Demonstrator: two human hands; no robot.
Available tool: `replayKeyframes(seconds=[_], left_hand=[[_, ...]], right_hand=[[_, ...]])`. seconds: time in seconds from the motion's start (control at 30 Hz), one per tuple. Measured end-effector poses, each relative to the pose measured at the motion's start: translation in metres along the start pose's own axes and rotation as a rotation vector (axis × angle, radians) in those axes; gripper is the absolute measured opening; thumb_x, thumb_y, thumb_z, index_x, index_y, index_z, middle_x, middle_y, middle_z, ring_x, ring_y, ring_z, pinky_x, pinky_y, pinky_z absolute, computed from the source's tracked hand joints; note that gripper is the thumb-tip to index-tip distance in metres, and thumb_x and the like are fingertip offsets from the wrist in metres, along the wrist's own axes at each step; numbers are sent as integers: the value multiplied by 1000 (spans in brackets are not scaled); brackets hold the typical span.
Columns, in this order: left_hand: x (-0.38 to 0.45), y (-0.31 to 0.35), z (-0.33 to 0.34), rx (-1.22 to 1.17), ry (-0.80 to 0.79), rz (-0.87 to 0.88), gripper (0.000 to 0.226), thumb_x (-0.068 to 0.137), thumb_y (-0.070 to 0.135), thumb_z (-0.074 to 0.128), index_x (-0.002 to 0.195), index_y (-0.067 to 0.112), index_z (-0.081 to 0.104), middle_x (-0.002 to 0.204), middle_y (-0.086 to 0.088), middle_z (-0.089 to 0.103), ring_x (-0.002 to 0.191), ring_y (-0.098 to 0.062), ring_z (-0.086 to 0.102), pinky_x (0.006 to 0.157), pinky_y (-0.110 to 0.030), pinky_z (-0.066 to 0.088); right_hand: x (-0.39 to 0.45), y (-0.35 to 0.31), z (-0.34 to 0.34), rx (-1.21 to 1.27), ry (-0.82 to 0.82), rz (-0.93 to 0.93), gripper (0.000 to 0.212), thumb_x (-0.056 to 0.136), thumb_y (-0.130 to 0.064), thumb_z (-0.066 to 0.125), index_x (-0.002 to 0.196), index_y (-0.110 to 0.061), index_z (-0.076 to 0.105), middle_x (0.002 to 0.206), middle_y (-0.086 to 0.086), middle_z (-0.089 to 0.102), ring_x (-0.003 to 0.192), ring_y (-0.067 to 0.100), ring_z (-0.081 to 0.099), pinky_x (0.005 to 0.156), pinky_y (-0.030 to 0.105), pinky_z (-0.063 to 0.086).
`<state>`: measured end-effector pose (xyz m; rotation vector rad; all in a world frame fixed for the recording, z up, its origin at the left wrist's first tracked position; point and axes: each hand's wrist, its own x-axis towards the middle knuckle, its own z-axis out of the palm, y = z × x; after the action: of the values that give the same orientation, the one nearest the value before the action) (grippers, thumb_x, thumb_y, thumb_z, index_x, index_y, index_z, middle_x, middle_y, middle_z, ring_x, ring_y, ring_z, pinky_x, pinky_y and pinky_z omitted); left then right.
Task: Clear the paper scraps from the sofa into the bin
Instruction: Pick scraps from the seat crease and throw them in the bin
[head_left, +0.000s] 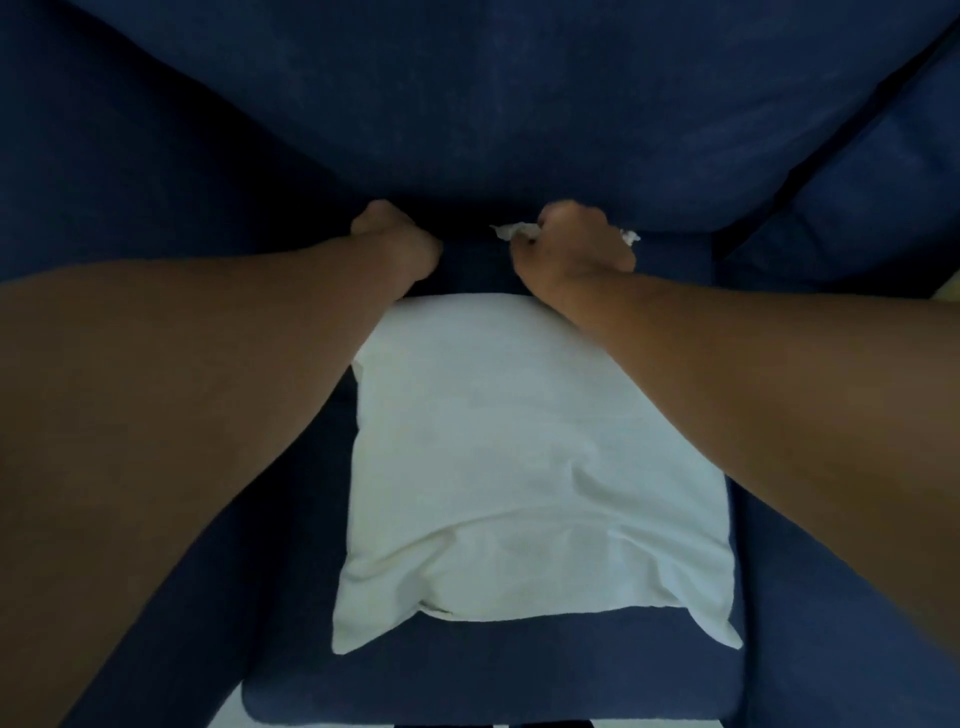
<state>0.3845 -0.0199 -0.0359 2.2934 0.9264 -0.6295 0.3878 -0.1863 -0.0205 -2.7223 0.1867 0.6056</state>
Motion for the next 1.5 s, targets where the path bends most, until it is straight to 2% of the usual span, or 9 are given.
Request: replayKeyframes(seconds=[0.07,0.2,0.33,0.43,0.67,0.83,0.97,1.37,1.5], left_hand=[[4,-5,0,-51,-40,18,29,89,29,75,105,8,63,100,-4,65,82,-19,65,61,-30,54],[-4,-14,-1,-117,-43,96,32,85,35,76,108,12,70,102,-6,71,84,-20,67,63,-27,54],[-14,-17,-2,-171,-5,156,42,74,43,71,107,17,68,102,-3,70,86,-22,68,79,-36,59],[-19,-19,-3,-175,-22,145,47,69,45,66,110,22,64,103,0,68,92,-25,68,89,-47,56],[-28,-25,-3,-66,28,114,24,90,39,58,110,28,67,114,1,68,104,-27,64,104,-52,44],[-45,-29,-4,76,104,151,21,97,38,53,112,28,64,115,0,68,111,-27,62,109,-52,34],[-61,-31,-12,133,142,185,20,96,36,51,111,30,63,113,1,69,109,-26,62,101,-47,35],[-142,-48,-37,152,269,123,22,98,31,50,116,28,62,109,2,68,102,-25,62,87,-40,33],[-172,-62,-48,140,300,73,24,96,26,48,116,28,62,108,1,68,100,-25,61,88,-40,34]], right_hand=[[7,-4,10,16,-15,39,33,98,-39,55,118,-15,69,121,9,69,106,32,66,76,33,46],[23,-10,23,143,-51,121,52,96,-52,62,132,-13,66,135,9,66,119,32,63,96,36,52],[39,-17,33,237,-65,230,58,105,-44,57,151,-9,49,153,11,52,137,29,50,109,33,39],[39,-18,36,245,-114,250,66,105,-45,57,156,-7,39,161,14,39,145,30,39,117,39,29],[13,-1,8,53,-20,95,32,103,-36,55,125,-16,65,134,10,64,118,31,61,87,31,43],[-17,4,-16,-84,-12,-15,24,102,-38,51,116,-22,63,122,7,65,110,32,63,90,39,49],[-36,8,-30,-112,-14,-60,19,101,-37,51,111,-24,62,115,5,67,103,30,64,92,43,52],[-94,11,-70,-174,-5,-223,17,100,-38,52,105,-26,63,112,2,67,100,31,64,89,41,52],[-112,-1,-79,-194,-1,-324,15,98,-35,52,105,-26,62,111,1,67,98,31,64,76,36,48]])
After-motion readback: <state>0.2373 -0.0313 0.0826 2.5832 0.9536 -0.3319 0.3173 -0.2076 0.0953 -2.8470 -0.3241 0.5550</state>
